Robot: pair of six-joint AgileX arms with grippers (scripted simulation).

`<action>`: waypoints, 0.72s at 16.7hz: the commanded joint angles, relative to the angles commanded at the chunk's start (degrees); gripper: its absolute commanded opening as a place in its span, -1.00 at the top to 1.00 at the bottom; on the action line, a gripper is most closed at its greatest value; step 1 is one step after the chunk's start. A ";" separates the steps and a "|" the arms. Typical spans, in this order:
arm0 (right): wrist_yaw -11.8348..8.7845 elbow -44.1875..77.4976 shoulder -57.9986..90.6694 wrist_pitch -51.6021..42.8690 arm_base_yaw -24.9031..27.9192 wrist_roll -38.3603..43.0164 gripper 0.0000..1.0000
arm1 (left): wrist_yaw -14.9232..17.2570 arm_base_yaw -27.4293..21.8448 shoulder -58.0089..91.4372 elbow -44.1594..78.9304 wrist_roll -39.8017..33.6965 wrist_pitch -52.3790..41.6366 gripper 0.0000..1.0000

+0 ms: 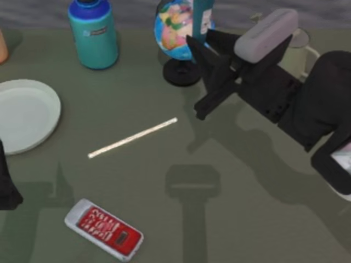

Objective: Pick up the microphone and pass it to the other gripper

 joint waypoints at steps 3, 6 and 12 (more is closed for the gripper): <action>0.22 -0.21 -0.26 0.12 0.23 -0.10 1.00 | 0.00 0.00 0.00 0.00 0.00 0.00 -1.00; 0.23 -0.21 -0.27 0.13 0.23 -0.10 1.00 | 0.00 0.00 0.00 0.00 0.00 0.00 -1.00; 0.23 -0.21 -0.27 0.13 0.23 -0.10 1.00 | 6.92 -2.70 9.35 6.87 1.03 4.08 -1.00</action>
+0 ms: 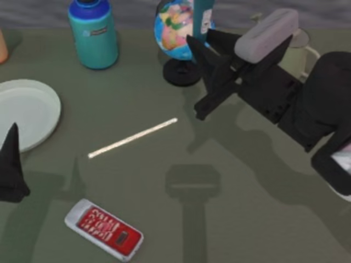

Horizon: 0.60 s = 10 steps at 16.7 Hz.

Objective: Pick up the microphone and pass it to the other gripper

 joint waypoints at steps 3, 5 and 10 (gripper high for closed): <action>0.00 0.00 0.00 0.00 0.00 0.00 1.00 | 7.41 -2.82 12.32 7.29 1.10 4.25 -1.00; 0.00 0.00 0.00 0.00 0.00 0.00 1.00 | 12.94 -4.95 22.09 12.56 1.87 7.27 -1.00; 0.00 0.00 0.00 0.00 0.00 0.00 1.00 | 26.25 -10.14 44.76 25.10 3.55 14.44 -1.00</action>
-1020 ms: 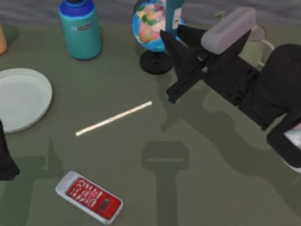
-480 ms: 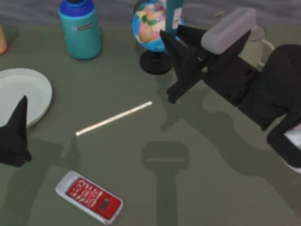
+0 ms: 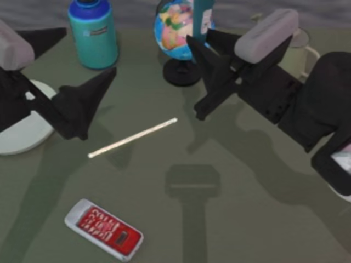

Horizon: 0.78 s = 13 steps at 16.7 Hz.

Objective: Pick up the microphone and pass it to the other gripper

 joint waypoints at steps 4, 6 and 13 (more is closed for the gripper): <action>0.00 0.00 0.00 0.00 0.00 0.00 1.00 | 8.02 -3.14 12.47 7.95 1.15 4.72 -1.00; 0.00 0.00 0.00 0.00 0.00 0.00 1.00 | 10.46 -4.09 16.20 10.50 1.59 6.29 -1.00; 0.00 0.00 0.00 0.00 0.00 0.00 1.00 | 11.28 -4.33 17.59 11.51 1.76 6.90 -1.00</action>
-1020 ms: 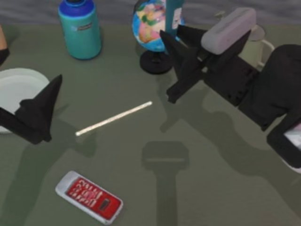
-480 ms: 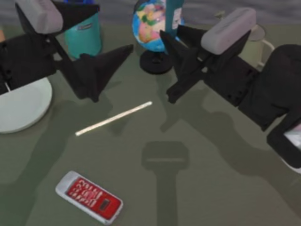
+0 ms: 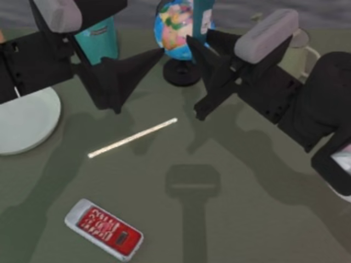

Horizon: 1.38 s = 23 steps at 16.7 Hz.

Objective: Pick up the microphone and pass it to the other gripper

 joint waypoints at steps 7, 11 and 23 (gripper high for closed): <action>0.00 0.00 0.00 0.00 0.00 0.00 1.00 | -7.63 -8.21 12.59 9.97 -0.34 3.11 -1.00; 0.00 0.00 0.00 0.00 0.00 0.00 1.00 | -11.60 -12.26 18.33 14.56 -0.52 4.42 -1.00; 0.00 0.00 0.00 0.00 0.00 0.00 1.00 | -11.73 -12.39 18.49 14.70 -0.53 4.46 0.21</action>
